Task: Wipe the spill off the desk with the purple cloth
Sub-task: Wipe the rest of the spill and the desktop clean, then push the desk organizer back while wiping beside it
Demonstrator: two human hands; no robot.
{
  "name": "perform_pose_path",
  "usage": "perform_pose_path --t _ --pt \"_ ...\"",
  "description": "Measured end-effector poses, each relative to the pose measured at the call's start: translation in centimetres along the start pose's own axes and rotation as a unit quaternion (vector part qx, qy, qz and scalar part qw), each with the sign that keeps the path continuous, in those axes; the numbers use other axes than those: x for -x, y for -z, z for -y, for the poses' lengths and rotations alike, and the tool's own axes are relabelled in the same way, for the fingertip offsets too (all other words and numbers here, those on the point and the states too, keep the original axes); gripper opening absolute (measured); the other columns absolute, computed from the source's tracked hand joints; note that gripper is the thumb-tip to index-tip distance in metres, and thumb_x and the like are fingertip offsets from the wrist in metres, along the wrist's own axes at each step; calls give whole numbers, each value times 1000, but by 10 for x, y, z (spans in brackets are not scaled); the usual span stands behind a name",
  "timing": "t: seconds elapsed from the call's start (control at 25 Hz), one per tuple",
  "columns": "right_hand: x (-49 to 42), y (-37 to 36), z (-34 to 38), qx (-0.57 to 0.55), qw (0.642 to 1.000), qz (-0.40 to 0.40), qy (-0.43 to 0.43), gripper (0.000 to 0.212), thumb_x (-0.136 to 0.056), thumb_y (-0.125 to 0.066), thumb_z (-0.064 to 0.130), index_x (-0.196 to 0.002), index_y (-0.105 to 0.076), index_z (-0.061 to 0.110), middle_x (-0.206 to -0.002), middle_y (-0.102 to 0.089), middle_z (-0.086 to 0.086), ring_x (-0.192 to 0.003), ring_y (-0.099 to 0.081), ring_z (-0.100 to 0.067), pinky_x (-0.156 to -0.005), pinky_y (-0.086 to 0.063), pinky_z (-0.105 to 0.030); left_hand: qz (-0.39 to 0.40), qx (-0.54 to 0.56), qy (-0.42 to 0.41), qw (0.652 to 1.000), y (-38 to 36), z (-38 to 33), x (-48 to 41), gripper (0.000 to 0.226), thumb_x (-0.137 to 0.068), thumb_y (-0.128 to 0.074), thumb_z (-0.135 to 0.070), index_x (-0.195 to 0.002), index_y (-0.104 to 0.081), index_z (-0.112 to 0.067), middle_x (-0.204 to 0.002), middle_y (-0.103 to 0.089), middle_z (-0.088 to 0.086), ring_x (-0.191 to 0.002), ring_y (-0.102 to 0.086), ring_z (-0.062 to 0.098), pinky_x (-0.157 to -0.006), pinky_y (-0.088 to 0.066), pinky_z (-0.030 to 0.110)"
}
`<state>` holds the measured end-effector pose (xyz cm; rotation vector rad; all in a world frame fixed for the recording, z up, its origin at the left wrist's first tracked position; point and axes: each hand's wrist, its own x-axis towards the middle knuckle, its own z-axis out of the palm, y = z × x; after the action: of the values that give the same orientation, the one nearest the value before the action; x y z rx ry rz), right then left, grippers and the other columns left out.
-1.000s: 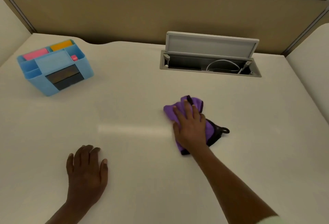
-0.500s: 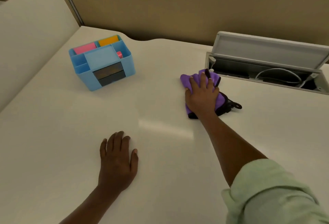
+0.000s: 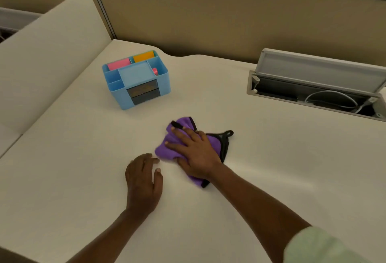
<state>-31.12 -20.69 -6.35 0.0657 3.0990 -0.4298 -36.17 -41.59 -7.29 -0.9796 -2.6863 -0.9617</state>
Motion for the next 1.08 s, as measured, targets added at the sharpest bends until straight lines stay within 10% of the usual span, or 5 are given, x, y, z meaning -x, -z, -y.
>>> perform_pose_path --t 0.16,0.44,0.64,0.8,1.08 --pt "59 2 -32 23 998 -24 61 52 -100 -45 51 -152 -39 47 -171 -23 7 -156 -25 -27 -120 -23 -50 -57 62 129 988 11 9 -60 32 -96 -52 -25 -115 -63 -2 -114 -63 18 -108 -59 37 -96 -44 47" --pt "38 10 -54 34 988 -45 -147 56 -102 -35 56 -157 -27 49 -173 -9 9 -159 -13 -25 -125 -17 -54 -71 253 438 860 37 35 -223 81 -95 -33 -71 -154 -32 -17 -152 -45 18 -131 -54 37 -103 -52 53" --pt "38 8 -55 38 987 -53 -150 57 -101 -32 57 -157 -27 49 -173 -11 8 -159 -14 -25 -125 -17 -53 -44 324 468 821 39 50 -251 47 -98 -43 -43 -134 -49 -13 -125 -65 20 -82 -71 30 -78 -64 43" --pt "38 9 -53 24 988 -60 -143 55 -102 -38 54 -156 -32 48 -172 -14 8 -159 -16 -26 -125 -19 -54 -81 360 504 781 45 52 -263 47 -95 -52 -30 -138 -49 -13 -125 -62 14 -97 -73 34 -74 -65 41" --pt "43 11 -47 10 984 -49 -170 56 -102 -31 57 -157 -27 49 -173 -8 9 -160 -9 -24 -126 -14 -55 6 325 433 841 27 17 -285 43 -100 -45 -21 -138 -49 -3 -134 -62 19 -104 -70 31 -81 -64 42"
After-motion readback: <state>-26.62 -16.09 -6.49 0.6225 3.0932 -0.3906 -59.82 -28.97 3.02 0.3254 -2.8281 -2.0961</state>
